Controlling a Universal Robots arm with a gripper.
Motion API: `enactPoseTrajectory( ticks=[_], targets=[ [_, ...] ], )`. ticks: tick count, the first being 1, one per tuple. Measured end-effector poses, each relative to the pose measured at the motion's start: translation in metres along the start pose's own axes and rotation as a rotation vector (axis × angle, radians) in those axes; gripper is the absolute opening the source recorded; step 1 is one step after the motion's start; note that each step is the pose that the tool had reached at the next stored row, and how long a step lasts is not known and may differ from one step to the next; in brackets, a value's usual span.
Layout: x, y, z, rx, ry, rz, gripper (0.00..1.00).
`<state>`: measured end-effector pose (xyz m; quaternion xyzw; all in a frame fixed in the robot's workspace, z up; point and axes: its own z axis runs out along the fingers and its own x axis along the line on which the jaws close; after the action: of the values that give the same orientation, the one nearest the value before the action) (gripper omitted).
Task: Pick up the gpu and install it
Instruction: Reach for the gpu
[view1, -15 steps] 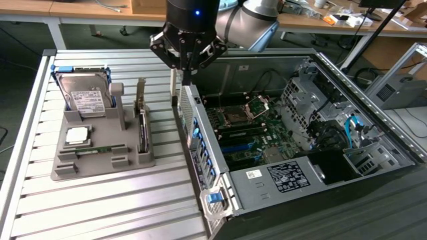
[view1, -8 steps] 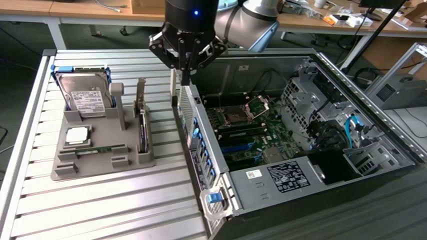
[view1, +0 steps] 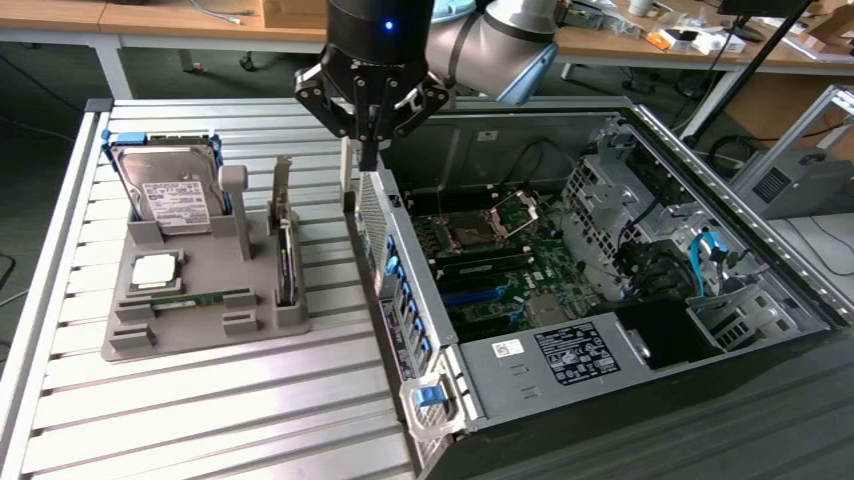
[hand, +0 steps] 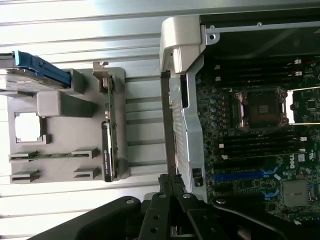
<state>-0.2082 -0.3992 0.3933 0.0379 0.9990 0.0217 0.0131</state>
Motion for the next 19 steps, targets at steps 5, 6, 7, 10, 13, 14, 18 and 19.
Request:
enactPoseTrajectory(
  ticks=[5,6,7,10,13,14,18,19],
  targets=[
    [0.0013,-0.0001,0.0000,0.0000,0.0000,0.000,0.11],
    [0.0016,-0.0001,0.0000,-0.0001,-0.0001,0.000,0.11],
    [0.0018,-0.0001,-0.0001,0.0000,0.0000,0.000,0.11],
    [0.0026,-0.0002,-0.0001,0.0000,0.0000,0.000,0.11],
    [0.0032,-0.0002,-0.0001,0.0000,0.0000,0.000,0.11],
    [0.0034,-0.0002,-0.0001,0.0000,0.0000,0.000,0.11],
    [0.0044,-0.0003,-0.0001,0.0000,0.0000,0.000,0.11],
    [0.0046,-0.0003,-0.0001,0.0000,0.0000,0.000,0.11]
  ],
)
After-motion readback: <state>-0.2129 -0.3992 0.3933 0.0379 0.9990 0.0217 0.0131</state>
